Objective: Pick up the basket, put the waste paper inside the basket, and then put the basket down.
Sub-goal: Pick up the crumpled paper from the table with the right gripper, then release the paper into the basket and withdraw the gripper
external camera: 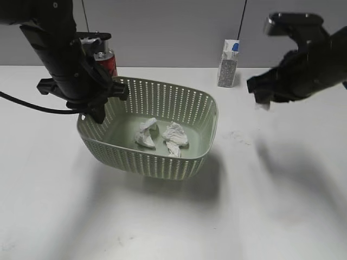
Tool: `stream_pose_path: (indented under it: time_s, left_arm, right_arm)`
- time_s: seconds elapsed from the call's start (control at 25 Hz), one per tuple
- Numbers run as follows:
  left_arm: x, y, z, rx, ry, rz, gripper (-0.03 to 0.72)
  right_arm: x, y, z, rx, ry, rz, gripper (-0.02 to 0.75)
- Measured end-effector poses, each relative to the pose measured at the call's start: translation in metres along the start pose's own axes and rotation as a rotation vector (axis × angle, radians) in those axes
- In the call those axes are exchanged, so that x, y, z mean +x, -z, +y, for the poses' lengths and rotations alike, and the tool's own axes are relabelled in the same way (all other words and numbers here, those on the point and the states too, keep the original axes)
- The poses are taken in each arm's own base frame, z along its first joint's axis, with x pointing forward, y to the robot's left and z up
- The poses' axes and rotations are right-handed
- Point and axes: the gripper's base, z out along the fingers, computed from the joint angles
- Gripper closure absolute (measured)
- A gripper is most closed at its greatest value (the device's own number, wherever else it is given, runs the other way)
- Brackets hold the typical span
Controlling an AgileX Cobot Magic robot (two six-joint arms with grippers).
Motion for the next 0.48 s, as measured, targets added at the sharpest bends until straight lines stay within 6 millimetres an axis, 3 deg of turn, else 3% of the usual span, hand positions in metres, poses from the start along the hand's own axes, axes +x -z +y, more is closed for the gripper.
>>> stream_pose_path:
  time_s: [0.12,0.24,0.36,0.48]
  left_arm:
    - [-0.001,0.0,-0.001,0.007,0.005,-0.01,0.688]
    - [-0.001,0.0,-0.001,0.012,0.009,-0.011,0.688]
    - [-0.001,0.0,-0.001,0.013,0.009,-0.012,0.688]
    - [-0.001,0.0,-0.001,0.013,0.009,-0.014,0.688]
  right_arm:
    - [-0.016,0.04,0.037,-0.147,0.105,-0.152,0.712]
    - [-0.025,0.058,0.068,-0.231,0.181,-0.265,0.712]
    - [-0.026,0.057,0.091,-0.272,0.224,-0.3,0.71]
    - [-0.017,0.035,0.103,-0.282,0.255,-0.246,0.634]
